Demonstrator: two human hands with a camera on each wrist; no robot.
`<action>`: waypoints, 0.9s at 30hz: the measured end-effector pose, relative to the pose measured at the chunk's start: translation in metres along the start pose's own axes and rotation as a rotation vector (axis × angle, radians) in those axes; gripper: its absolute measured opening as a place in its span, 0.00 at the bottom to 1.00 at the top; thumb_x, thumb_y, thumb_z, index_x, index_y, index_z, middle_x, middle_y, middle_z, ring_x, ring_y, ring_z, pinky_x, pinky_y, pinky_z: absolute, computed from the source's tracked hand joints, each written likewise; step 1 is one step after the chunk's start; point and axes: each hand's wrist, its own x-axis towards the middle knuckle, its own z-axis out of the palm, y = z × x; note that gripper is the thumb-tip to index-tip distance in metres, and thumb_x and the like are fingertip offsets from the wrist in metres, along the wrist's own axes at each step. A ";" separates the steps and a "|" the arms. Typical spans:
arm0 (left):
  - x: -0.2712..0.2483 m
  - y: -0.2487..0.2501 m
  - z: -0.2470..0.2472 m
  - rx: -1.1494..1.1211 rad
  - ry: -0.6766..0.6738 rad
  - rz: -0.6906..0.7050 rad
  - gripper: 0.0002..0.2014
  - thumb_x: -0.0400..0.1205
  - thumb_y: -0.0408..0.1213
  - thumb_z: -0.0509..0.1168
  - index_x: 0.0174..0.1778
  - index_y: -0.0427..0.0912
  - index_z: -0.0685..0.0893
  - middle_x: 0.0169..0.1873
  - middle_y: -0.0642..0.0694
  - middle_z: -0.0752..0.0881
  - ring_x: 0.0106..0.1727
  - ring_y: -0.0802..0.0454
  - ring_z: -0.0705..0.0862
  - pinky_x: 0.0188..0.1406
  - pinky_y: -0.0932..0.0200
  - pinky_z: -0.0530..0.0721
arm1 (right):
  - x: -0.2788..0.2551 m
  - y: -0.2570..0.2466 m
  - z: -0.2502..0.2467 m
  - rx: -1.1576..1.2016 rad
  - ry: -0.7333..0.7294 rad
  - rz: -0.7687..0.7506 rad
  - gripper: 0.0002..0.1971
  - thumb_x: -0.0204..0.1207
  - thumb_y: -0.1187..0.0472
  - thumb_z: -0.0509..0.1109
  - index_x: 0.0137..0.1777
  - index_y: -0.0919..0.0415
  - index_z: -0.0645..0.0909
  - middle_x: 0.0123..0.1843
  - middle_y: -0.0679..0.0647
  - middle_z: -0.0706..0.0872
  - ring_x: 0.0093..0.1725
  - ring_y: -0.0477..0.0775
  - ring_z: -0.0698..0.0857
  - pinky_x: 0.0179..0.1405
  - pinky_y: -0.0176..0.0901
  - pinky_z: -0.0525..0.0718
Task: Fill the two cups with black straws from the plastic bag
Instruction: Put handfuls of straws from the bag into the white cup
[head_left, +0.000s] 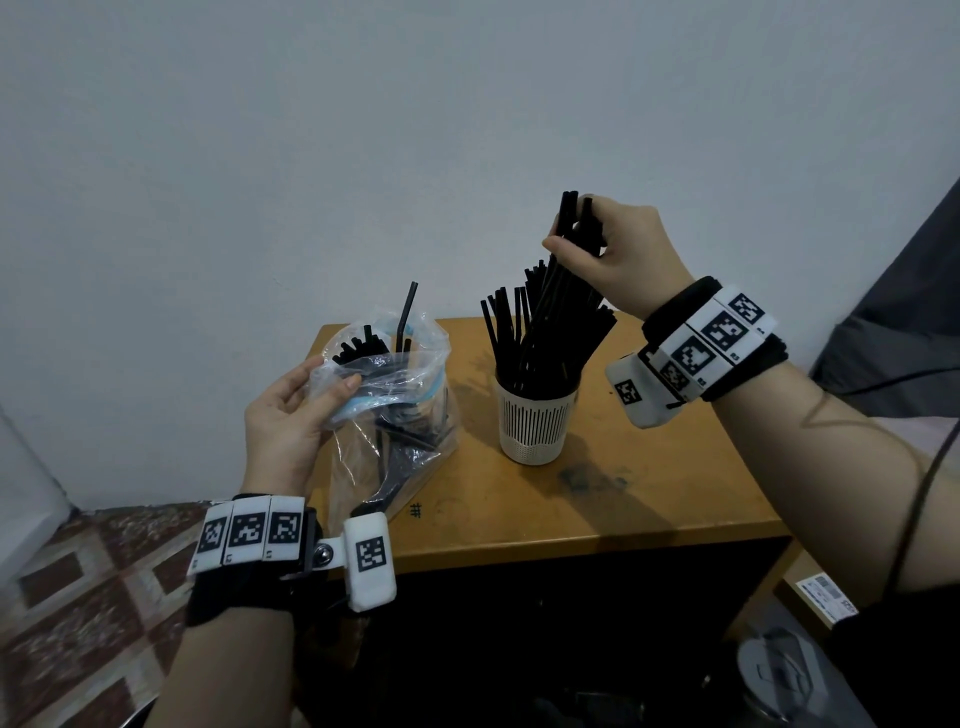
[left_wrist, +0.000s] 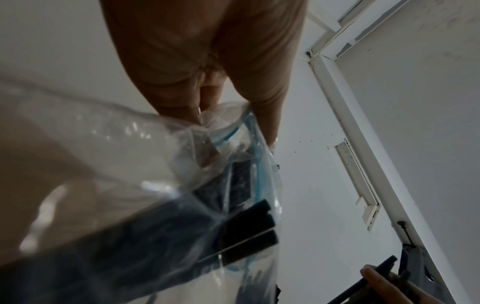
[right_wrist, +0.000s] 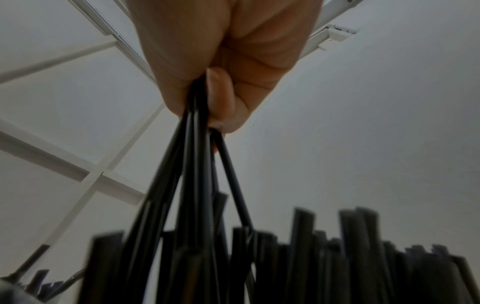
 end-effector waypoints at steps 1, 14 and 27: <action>0.000 0.000 0.000 -0.003 0.000 0.000 0.40 0.58 0.37 0.79 0.68 0.36 0.80 0.56 0.38 0.88 0.54 0.43 0.89 0.49 0.52 0.90 | 0.000 0.001 0.001 0.006 -0.013 0.009 0.12 0.78 0.56 0.70 0.51 0.66 0.82 0.41 0.50 0.84 0.42 0.54 0.86 0.45 0.44 0.84; 0.001 -0.002 0.000 0.003 0.004 0.015 0.40 0.56 0.39 0.80 0.67 0.36 0.81 0.53 0.40 0.89 0.51 0.46 0.90 0.47 0.56 0.90 | 0.005 0.022 0.022 -0.082 0.037 0.099 0.13 0.80 0.57 0.68 0.53 0.69 0.79 0.40 0.54 0.82 0.38 0.49 0.78 0.31 0.21 0.70; 0.001 -0.003 0.001 -0.013 0.020 0.000 0.37 0.59 0.36 0.79 0.67 0.35 0.81 0.52 0.40 0.89 0.49 0.47 0.90 0.43 0.58 0.90 | 0.014 0.018 0.014 -0.081 0.045 0.054 0.15 0.80 0.57 0.69 0.56 0.70 0.79 0.43 0.50 0.81 0.40 0.47 0.78 0.34 0.16 0.69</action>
